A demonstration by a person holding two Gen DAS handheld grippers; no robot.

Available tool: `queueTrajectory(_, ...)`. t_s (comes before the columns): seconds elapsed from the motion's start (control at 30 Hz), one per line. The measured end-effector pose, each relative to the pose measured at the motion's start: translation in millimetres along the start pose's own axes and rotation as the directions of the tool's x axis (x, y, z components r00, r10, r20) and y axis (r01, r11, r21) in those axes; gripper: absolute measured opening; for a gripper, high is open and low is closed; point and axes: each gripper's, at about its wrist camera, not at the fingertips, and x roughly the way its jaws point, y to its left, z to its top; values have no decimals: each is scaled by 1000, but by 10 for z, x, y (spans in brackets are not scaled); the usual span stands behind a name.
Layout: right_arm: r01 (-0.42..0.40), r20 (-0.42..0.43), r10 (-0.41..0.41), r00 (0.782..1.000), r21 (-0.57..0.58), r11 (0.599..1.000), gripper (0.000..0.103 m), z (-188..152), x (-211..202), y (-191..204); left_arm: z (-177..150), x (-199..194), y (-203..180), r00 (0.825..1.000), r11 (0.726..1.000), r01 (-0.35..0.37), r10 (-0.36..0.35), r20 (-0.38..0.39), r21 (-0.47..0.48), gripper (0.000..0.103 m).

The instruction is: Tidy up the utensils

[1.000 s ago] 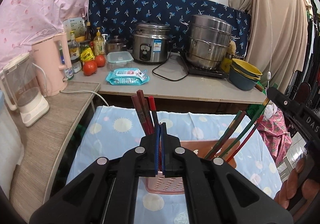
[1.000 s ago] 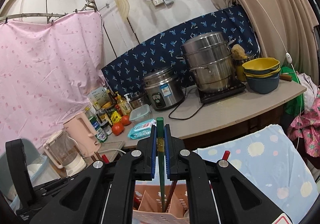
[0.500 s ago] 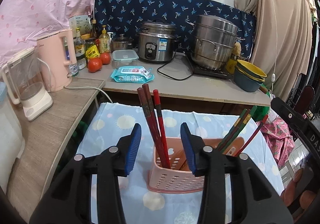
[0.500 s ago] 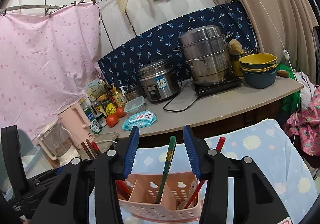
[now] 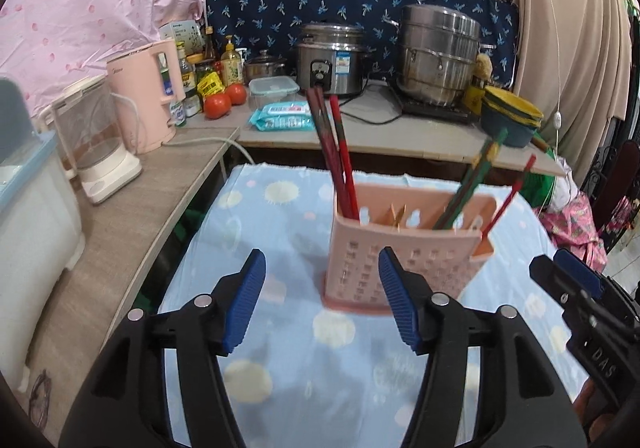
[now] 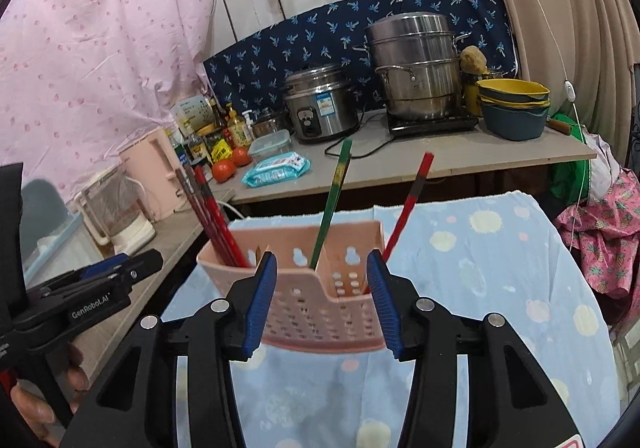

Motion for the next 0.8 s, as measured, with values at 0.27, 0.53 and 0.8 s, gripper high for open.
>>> queueTrajectory(0.27,33,-78,-37,996,-49,998,59,-591,-291,150,-534,-163,-12,996,998,-61,62,-59,21,79)
queueTrajectory(0.53,68,-107,-70,992,-30,997,70,-824,-543,148,-842,-330,-30,993,998,-67,66,-93,-3,89)
queueTrajectory(0.8,93,-121,-95,988,-21,995,75,-955,-730,125,-1009,-433,-39,989,996,-90,88,-121,-6,95)
